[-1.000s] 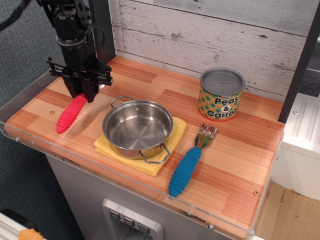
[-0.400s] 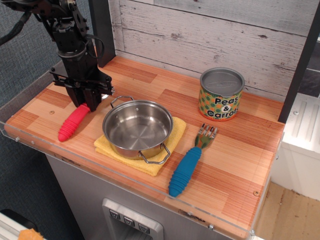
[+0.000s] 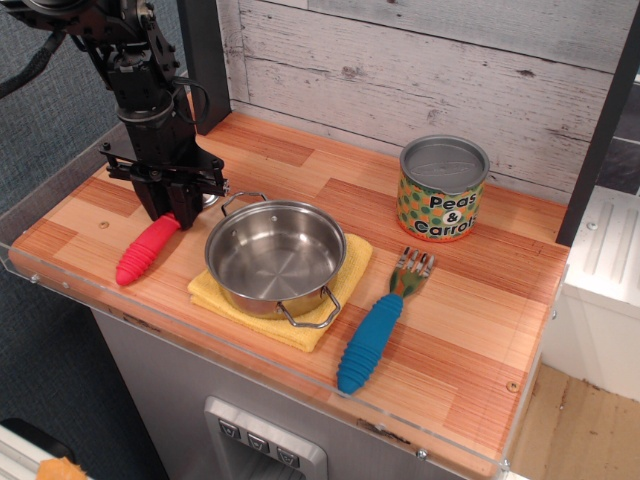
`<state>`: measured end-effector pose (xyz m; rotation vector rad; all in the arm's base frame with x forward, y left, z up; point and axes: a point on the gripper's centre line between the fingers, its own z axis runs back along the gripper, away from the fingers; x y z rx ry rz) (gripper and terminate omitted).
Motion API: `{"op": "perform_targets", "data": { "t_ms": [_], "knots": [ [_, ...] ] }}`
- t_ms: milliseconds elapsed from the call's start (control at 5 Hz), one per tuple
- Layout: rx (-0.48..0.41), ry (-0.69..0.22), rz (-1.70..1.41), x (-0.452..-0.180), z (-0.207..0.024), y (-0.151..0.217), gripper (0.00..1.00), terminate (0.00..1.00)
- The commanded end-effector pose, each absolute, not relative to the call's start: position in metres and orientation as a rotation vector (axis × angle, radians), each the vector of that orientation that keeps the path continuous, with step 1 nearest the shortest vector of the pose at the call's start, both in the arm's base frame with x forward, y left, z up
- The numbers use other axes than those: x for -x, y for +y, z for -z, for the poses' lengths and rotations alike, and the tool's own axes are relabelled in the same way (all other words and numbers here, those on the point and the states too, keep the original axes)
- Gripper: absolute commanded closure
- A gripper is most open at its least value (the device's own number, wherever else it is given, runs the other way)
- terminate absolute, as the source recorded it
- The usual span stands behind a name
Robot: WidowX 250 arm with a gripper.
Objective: Place the red spoon on the left of the pot
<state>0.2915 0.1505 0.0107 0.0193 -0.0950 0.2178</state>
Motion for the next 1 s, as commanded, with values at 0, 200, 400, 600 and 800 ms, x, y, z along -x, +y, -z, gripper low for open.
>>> {"op": "perform_targets", "data": {
  "t_ms": [0,200,400,600,800],
  "knots": [
    [-0.041,-0.128,-0.237,-0.287,-0.027,0.158,0.00,0.00],
    [-0.035,-0.132,-0.246,-0.286,-0.029,0.159,0.00,0.00],
    [-0.041,-0.149,-0.254,-0.285,-0.036,0.161,0.00,0.00],
    [-0.050,-0.170,-0.265,-0.284,-0.048,0.163,0.00,0.00],
    [-0.064,-0.189,-0.303,-0.283,-0.064,0.162,0.00,1.00]
  ]
}}
